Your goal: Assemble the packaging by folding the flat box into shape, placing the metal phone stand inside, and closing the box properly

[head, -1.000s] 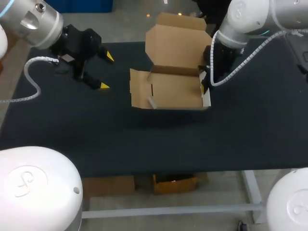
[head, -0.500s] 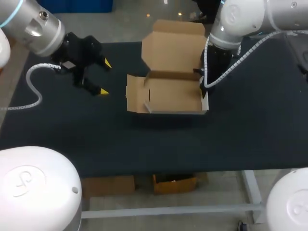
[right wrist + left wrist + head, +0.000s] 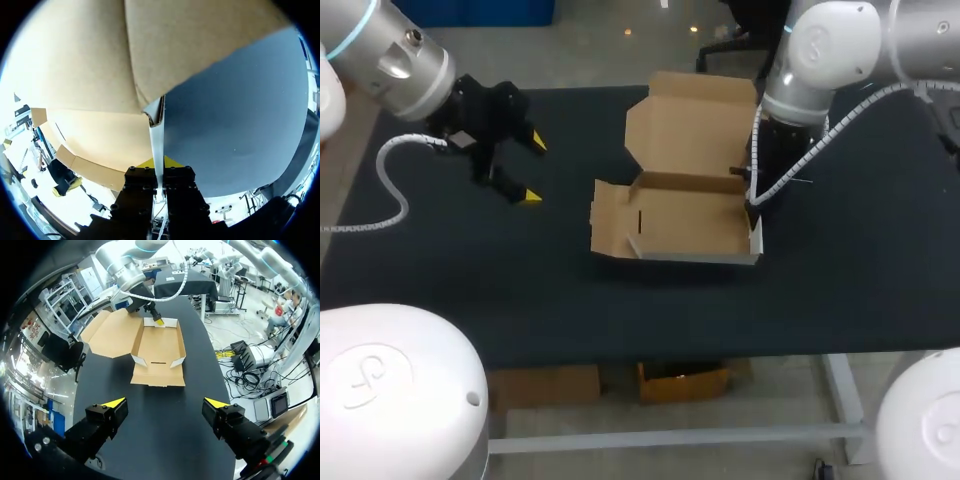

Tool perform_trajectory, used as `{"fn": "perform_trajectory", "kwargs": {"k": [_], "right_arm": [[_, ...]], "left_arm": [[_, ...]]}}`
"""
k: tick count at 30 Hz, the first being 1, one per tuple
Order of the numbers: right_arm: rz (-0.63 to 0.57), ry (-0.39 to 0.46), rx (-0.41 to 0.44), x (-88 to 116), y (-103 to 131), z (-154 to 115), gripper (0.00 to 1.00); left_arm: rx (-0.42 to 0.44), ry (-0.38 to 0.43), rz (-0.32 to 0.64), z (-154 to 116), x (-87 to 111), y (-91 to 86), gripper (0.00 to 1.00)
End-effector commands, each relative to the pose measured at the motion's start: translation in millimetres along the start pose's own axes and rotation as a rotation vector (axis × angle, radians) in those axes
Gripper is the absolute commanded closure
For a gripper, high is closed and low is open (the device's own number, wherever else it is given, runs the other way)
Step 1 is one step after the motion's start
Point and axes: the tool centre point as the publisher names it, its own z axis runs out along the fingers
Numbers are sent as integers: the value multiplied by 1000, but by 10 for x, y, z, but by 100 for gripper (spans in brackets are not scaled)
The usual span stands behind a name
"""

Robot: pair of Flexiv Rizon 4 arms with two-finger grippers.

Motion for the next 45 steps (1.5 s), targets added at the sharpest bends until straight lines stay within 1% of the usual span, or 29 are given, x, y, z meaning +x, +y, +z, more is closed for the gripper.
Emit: {"fn": "perform_trajectory", "kwargs": {"k": [1,17,18,22,26,31,37,45], "right_arm": [[22,-9,111,28,40,-34,100],[22,-9,111,28,40,-34,100],[10,0,116,60,77,-33,100],[23,-24,139,121,94,-19,100],[41,-56,160,117,18,9,100],[50,-73,166,63,-64,33,100],[53,-108,168,-4,-91,56,100],[35,-139,181,-18,-104,139,100]], "left_arm": [[-6,11,0,11,-53,-21,0],[-6,11,0,11,-53,-21,0],[-6,11,0,11,-53,-21,0],[-6,11,0,11,-53,-21,0],[-6,11,0,11,-53,-21,0],[-6,11,0,11,-53,-21,0],[-6,11,0,11,-53,-21,0],[-6,11,0,11,-53,-21,0]]}}
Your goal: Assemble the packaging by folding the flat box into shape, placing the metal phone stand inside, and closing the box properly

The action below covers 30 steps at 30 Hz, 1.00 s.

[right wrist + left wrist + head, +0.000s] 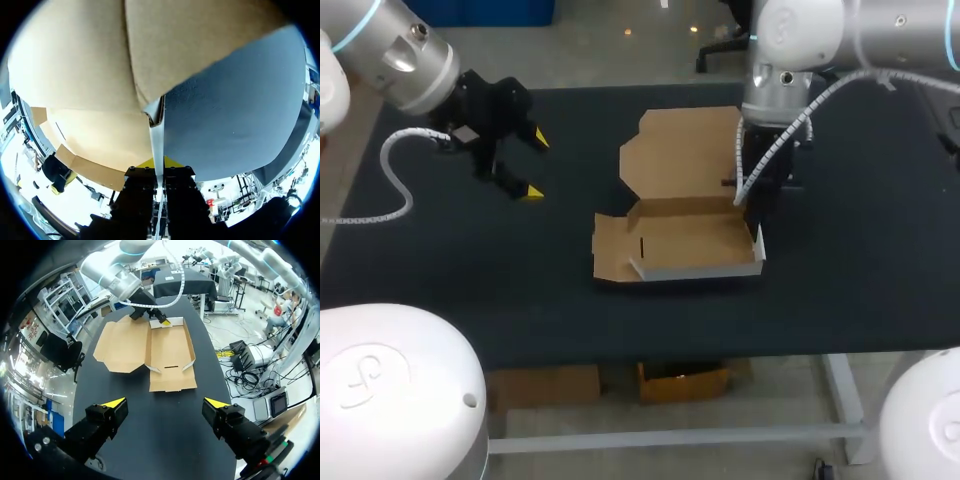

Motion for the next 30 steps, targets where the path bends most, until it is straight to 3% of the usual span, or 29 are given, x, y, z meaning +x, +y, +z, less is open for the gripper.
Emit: {"fn": "perform_trajectory", "kwargs": {"k": [1,30], "right_arm": [[-4,-11,7,10,29,37,100],[-1,0,30,-54,8,166,100]], "left_arm": [[-4,0,0,-9,4,-4,0],[-4,0,0,-9,4,-4,0]]}}
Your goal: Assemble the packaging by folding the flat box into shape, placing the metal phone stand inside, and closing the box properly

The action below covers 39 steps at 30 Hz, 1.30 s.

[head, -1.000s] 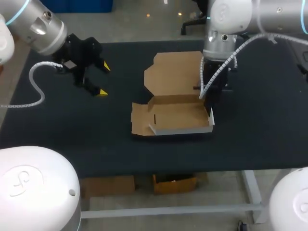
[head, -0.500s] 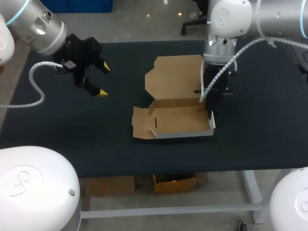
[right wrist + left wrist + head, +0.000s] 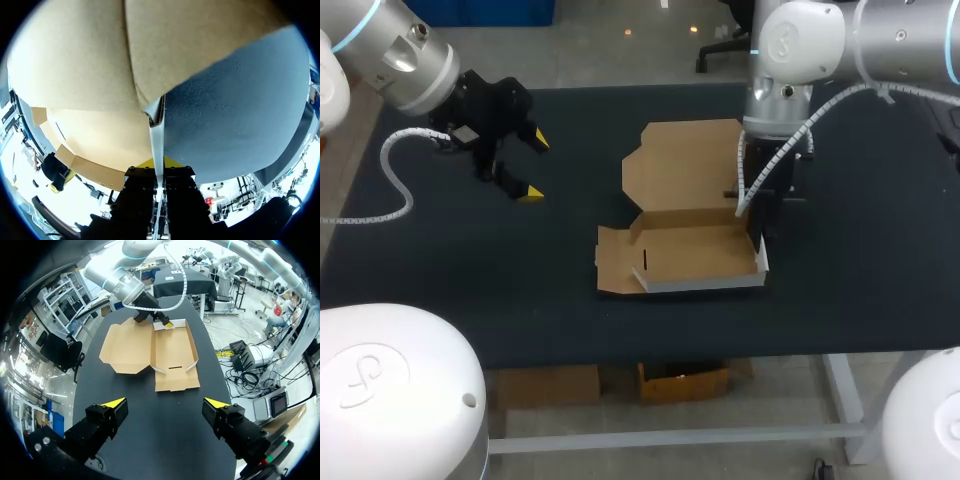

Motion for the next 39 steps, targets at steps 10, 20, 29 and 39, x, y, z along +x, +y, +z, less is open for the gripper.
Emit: {"fn": "perform_trajectory", "kwargs": {"k": [10,20,29,39], "right_arm": [[3,-6,12,1,16,-4,100],[5,-10,4,25,2,-30,100],[2,-13,0,18,60,39,100],[-10,-6,-6,-20,131,134,100]], "left_arm": [[-4,0,0,-9,4,-4,0],[-4,0,0,-9,4,-4,0],[-4,0,0,-9,4,-4,0],[-4,0,0,-9,4,-4,0]]}}
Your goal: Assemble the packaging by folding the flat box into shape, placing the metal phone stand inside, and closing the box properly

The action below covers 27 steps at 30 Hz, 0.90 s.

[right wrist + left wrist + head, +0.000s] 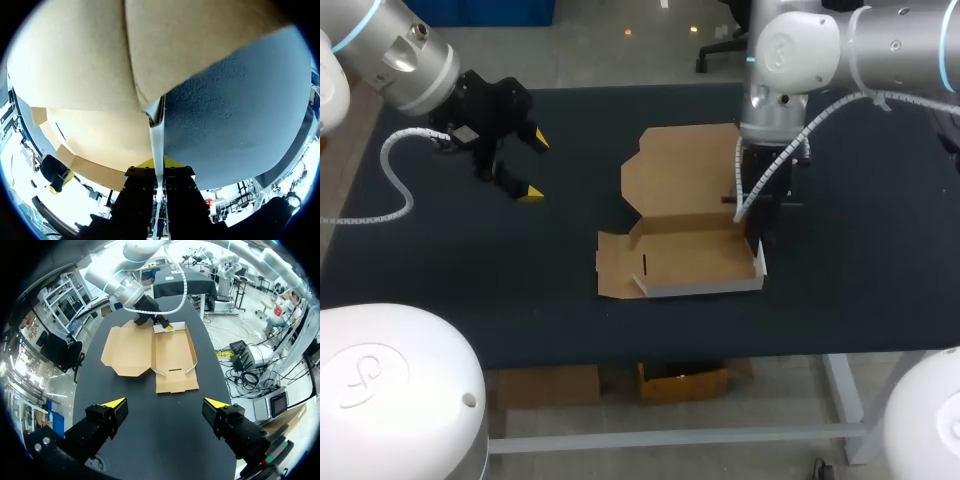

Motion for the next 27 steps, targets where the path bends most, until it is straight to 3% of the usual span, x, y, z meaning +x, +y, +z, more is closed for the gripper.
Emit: {"fn": "perform_trajectory", "kwargs": {"k": [1,16,27], "right_arm": [[-6,5,7,-4,20,19,100],[-18,9,38,-2,29,80,100],[-8,6,4,4,20,133,100]], "left_arm": [[-4,0,0,-9,4,-4,0],[-4,0,0,-9,4,-4,0],[-4,0,0,-9,4,-4,0]]}}
